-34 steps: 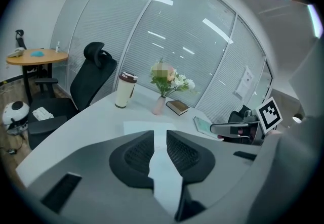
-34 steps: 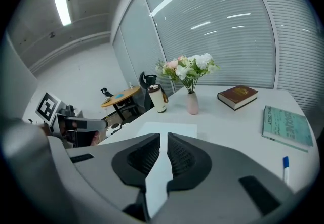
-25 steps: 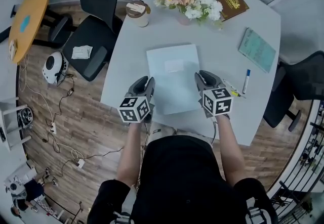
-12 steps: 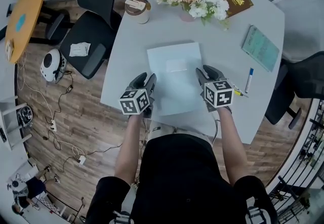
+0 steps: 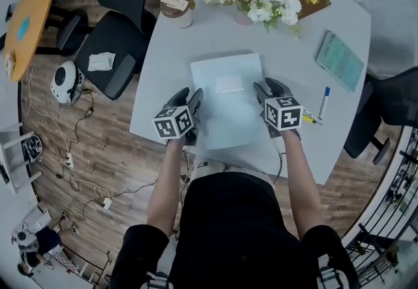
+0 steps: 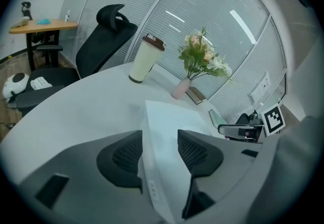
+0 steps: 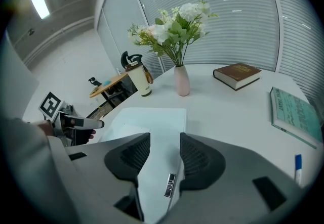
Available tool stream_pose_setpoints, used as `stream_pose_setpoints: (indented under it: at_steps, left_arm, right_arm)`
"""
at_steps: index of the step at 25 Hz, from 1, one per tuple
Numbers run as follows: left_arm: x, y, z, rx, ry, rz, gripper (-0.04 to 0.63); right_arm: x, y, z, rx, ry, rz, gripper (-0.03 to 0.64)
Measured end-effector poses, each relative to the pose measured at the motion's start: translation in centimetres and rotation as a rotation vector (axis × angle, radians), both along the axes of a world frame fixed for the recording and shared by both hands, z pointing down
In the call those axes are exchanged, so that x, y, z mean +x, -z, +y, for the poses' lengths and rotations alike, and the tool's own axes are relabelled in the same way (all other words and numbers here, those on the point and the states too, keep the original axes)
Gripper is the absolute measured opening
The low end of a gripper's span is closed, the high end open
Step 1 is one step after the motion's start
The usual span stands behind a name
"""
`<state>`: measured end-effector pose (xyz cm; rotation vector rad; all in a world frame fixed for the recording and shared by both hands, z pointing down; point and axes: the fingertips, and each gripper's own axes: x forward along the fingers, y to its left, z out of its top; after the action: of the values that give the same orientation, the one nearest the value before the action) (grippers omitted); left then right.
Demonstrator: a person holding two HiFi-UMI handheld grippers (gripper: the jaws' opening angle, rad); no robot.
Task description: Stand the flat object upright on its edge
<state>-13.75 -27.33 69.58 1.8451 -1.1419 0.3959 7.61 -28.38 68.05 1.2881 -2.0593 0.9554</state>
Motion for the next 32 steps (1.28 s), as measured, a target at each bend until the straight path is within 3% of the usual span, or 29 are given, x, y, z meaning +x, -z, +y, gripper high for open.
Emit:
stream_pose_setpoints:
  at_steps: [12,24,32]
  left_arm:
    - [0.3,-2.2,-0.8,-0.063,0.006,0.064,0.24]
    - [0.4,-3.2,-1.4,-0.088,0.008,0.068,0.249]
    - [0.5,-3.3,-1.5,-0.091,-0.008,0.055,0.249]
  right_arm:
    - [0.4,-2.9,-1.7,-0.062,-0.015,-0.012,0.23]
    - [0.4,-4.3,-2.2,-0.104,-0.023,-0.008,0.245]
    - [0.3,-4.5,-2.2,-0.136,-0.028,-0.063,0.236]
